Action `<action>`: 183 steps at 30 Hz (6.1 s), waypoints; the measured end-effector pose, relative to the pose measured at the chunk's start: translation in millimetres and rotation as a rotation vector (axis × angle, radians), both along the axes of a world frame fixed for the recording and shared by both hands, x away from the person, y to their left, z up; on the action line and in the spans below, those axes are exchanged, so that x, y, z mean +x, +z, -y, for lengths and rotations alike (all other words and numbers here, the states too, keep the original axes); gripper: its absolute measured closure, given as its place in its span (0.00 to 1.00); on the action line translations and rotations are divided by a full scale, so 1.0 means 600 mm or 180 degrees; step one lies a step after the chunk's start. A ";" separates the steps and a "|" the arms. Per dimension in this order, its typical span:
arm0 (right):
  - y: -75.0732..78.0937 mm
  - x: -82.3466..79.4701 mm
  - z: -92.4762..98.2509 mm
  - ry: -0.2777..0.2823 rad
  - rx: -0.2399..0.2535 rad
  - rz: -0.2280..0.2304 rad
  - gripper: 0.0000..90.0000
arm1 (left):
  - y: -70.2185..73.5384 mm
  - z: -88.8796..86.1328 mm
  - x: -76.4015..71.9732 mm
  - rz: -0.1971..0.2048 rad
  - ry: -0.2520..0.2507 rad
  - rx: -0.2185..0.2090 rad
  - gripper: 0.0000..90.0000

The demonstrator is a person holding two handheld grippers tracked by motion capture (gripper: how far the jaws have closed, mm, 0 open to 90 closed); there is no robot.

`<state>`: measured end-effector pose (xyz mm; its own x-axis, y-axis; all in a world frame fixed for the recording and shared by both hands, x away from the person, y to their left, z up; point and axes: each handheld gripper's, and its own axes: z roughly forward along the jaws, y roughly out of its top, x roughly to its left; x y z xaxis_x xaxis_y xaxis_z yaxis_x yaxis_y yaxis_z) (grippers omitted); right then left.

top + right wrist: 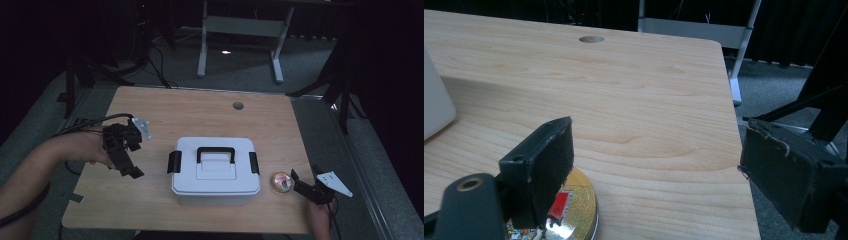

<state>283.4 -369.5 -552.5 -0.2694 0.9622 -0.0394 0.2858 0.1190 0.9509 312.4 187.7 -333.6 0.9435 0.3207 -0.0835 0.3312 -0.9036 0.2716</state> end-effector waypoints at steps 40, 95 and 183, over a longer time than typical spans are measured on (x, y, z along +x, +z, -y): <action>0.000 -0.002 0.003 0.0034 0.0069 0.0006 0.15 | -0.038 0.177 0.065 0.0146 -0.0621 0.0135 0.15; 0.000 -0.002 0.004 0.0078 0.0102 -0.0008 0.15 | -0.049 0.265 0.089 -0.0015 -0.0817 0.0422 0.93; 0.000 0.000 -0.001 0.0042 0.0011 -0.0058 0.15 | -0.053 -0.198 0.010 0.0028 0.0872 0.0006 0.93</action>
